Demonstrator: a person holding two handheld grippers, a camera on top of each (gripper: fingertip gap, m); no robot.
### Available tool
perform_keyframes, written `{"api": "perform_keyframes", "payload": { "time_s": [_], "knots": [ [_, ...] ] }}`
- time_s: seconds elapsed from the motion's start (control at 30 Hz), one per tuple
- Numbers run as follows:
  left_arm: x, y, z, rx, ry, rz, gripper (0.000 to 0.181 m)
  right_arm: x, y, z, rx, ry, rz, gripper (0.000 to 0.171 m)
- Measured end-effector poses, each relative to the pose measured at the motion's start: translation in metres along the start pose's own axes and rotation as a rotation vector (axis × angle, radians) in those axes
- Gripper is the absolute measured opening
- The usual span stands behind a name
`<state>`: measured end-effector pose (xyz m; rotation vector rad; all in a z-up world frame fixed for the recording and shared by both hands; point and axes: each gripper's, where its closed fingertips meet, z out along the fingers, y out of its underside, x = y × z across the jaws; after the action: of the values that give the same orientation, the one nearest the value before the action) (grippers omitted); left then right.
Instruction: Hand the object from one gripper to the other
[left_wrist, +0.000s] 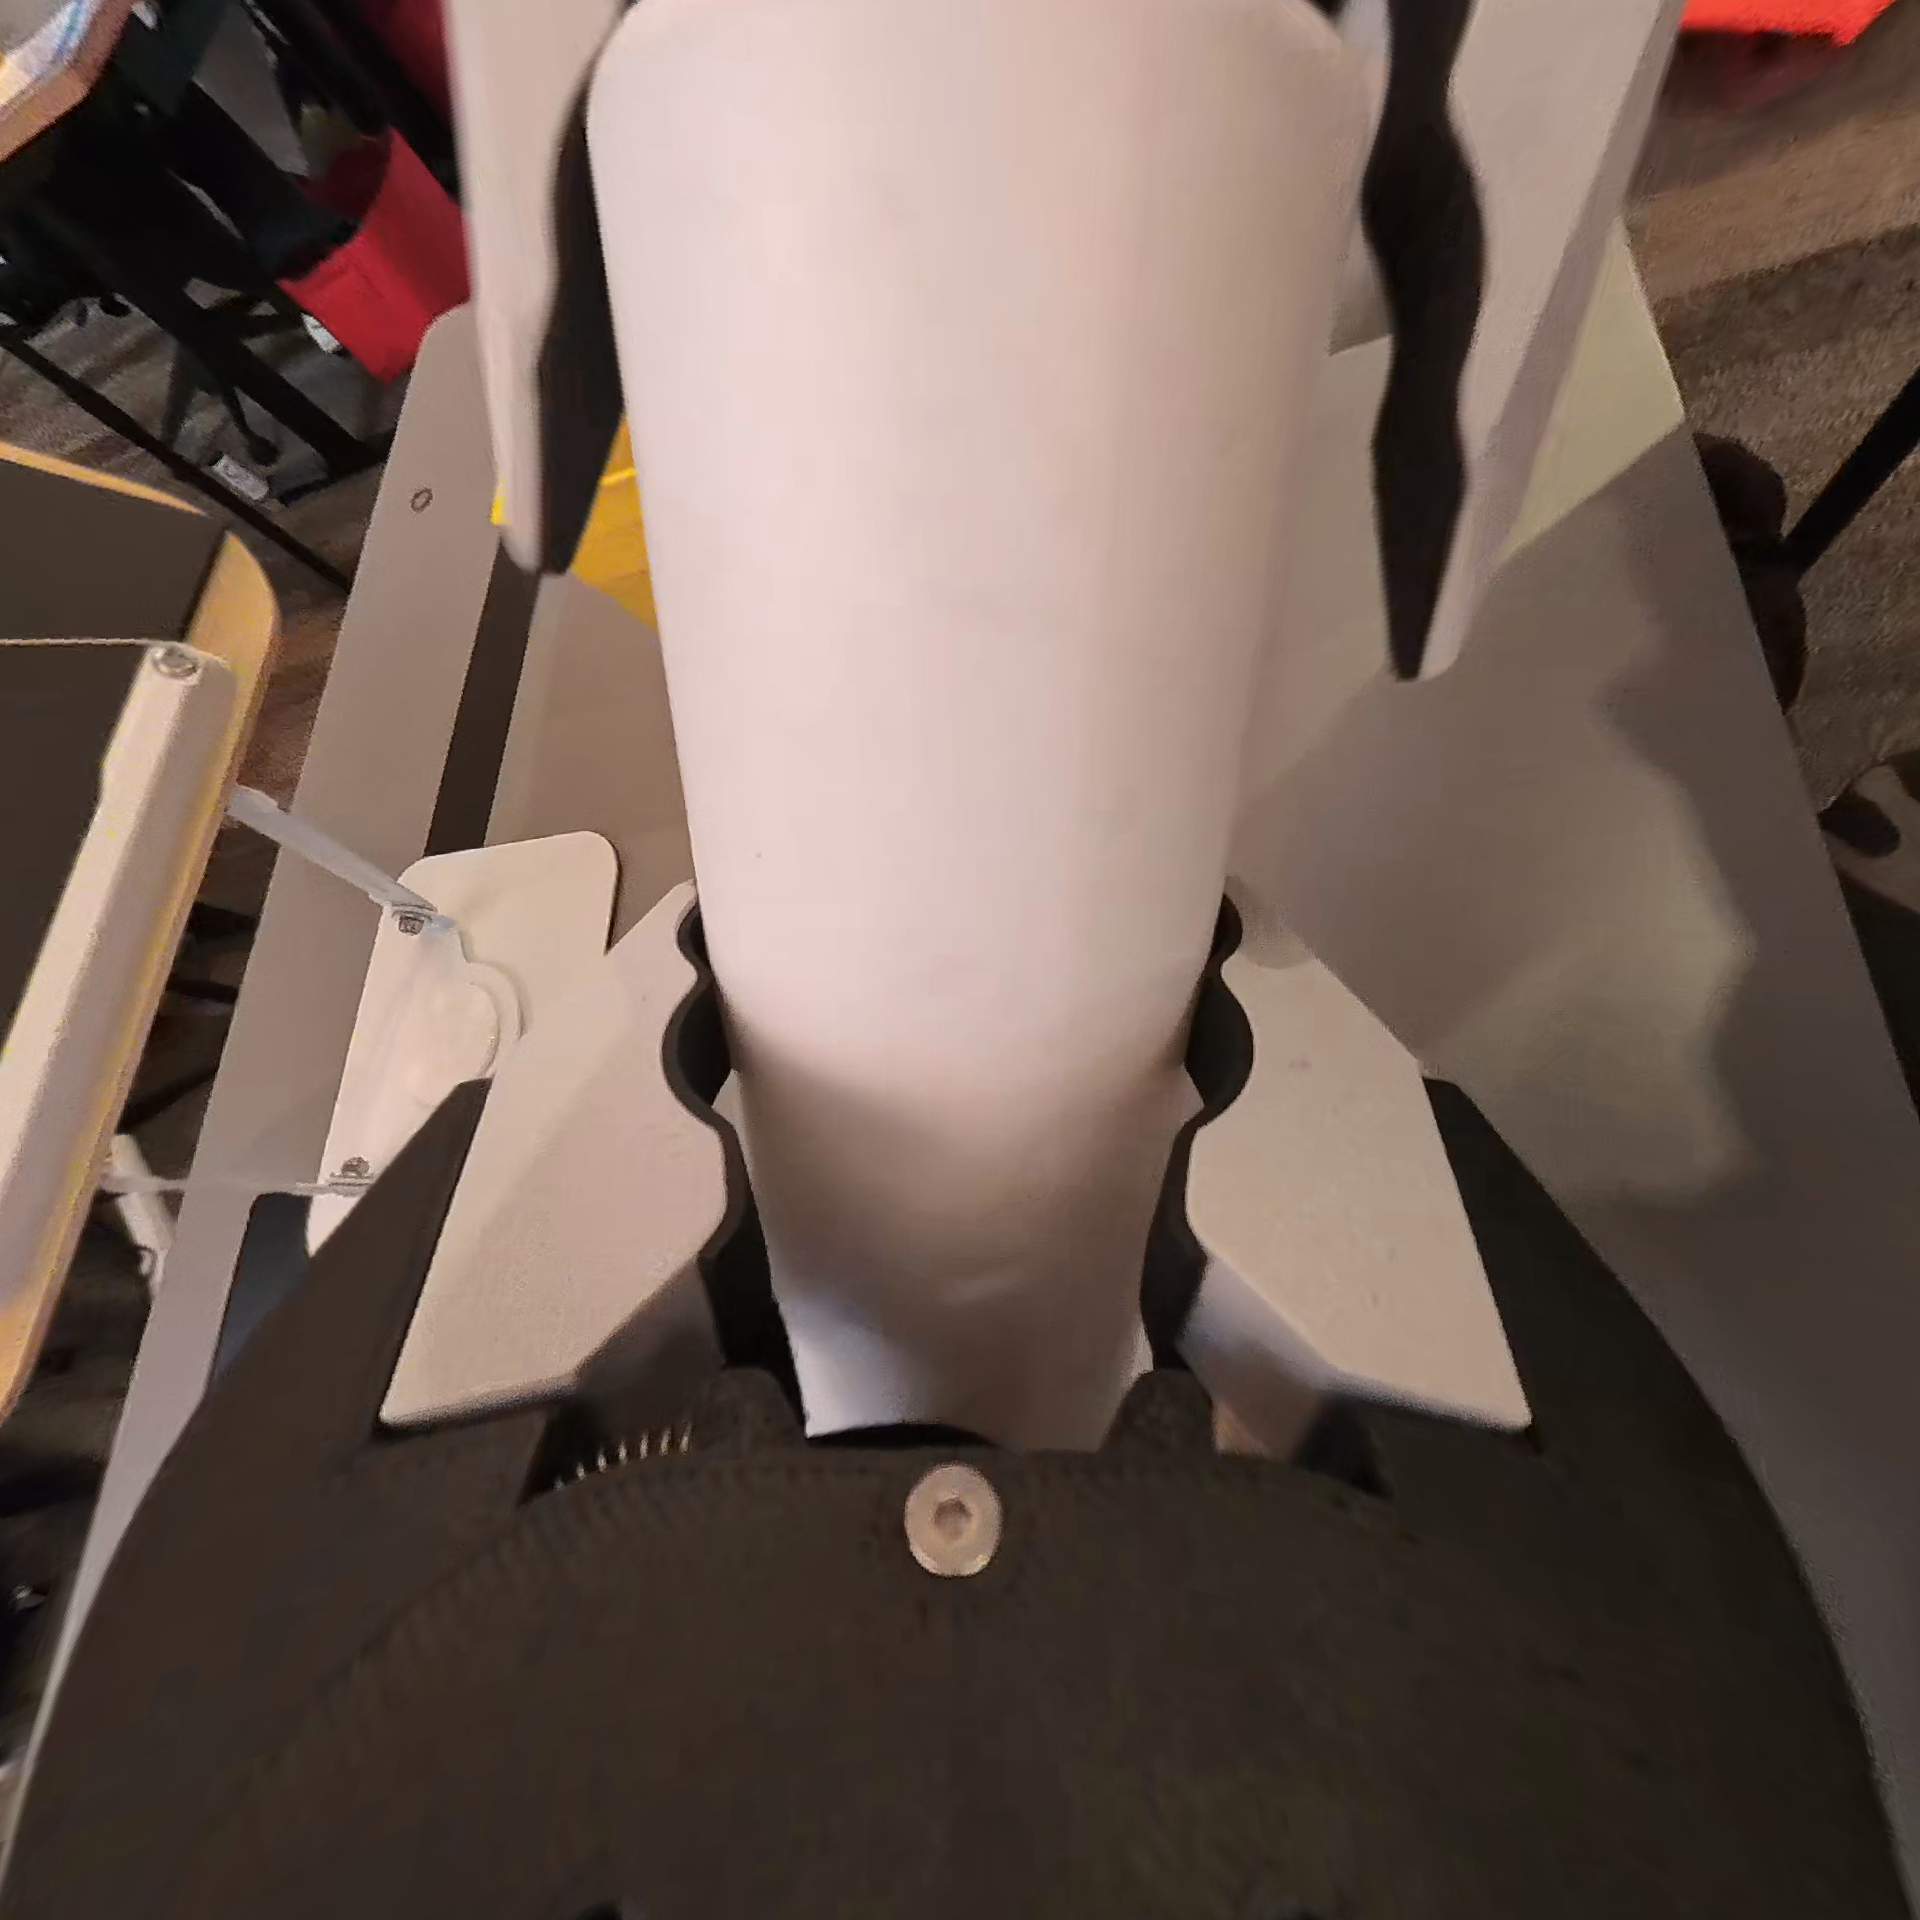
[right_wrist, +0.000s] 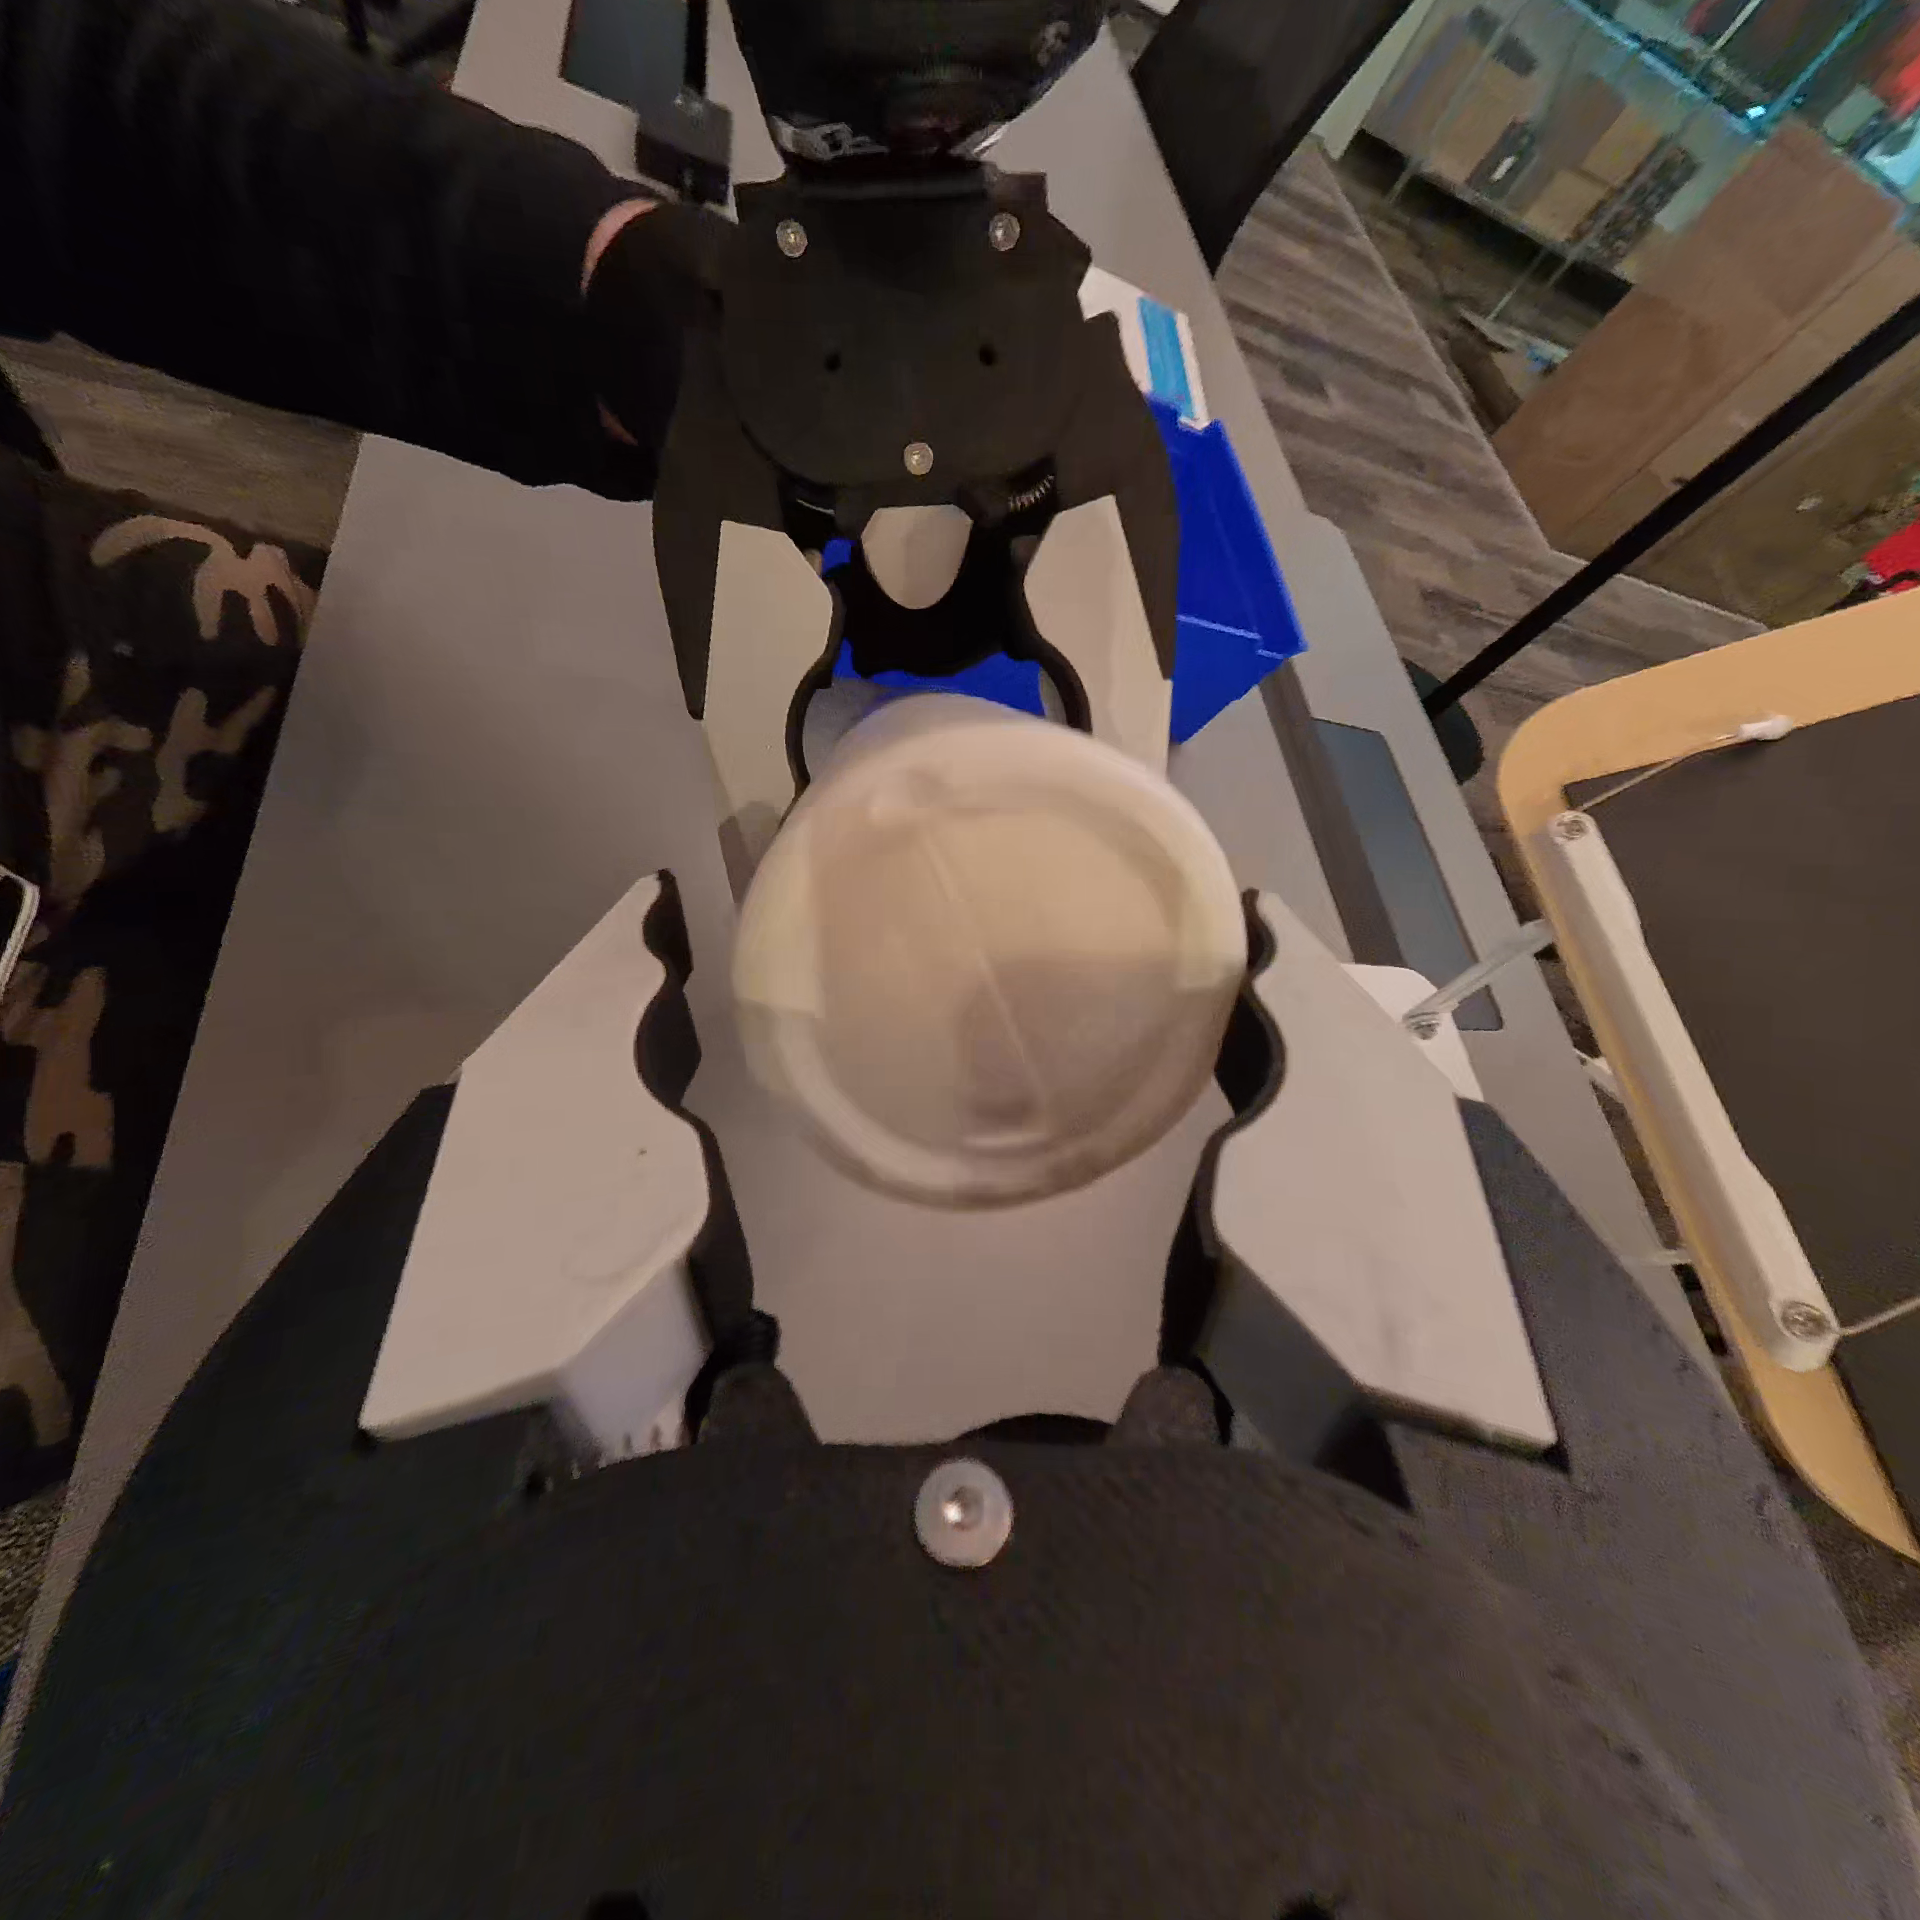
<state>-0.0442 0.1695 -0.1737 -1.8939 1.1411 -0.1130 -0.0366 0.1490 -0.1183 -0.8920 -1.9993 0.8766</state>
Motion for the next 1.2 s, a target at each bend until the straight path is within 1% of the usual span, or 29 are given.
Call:
{"api": "perform_keyframes", "payload": {
  "time_s": [0.23,0.33,0.37,0.4,0.47,0.57,0.67,0.87,1.2],
  "knots": [
    [0.002,0.006,0.008,-0.019,0.018,0.011,0.089,0.002,0.015,0.007,-0.033,0.004,-0.007,0.101],
    [0.000,0.004,0.009,-0.005,0.024,0.002,0.089,0.004,0.014,0.005,-0.018,0.013,0.007,0.100],
    [-0.002,0.003,0.008,0.002,0.016,0.000,0.089,0.007,0.013,0.004,-0.007,0.029,0.011,0.099],
    [-0.004,0.002,0.008,0.013,0.013,-0.013,0.089,0.011,0.011,0.002,0.004,0.056,0.017,0.094],
    [-0.003,-0.001,0.007,0.017,0.021,-0.006,0.088,0.012,0.010,0.000,0.023,0.058,0.025,0.093],
    [-0.003,0.002,0.010,-0.024,0.014,0.019,0.088,0.011,0.015,0.000,-0.006,0.067,0.007,0.093],
    [-0.004,0.002,0.010,-0.028,0.013,0.030,0.087,0.011,0.015,-0.001,-0.011,0.081,-0.009,0.093],
    [-0.006,-0.006,0.008,0.004,0.011,0.033,0.088,0.014,0.009,-0.007,0.021,0.093,-0.002,0.092],
    [-0.009,-0.010,0.008,0.017,0.008,0.037,0.087,0.018,0.009,-0.010,0.047,0.113,0.030,0.091]
  ]
}}
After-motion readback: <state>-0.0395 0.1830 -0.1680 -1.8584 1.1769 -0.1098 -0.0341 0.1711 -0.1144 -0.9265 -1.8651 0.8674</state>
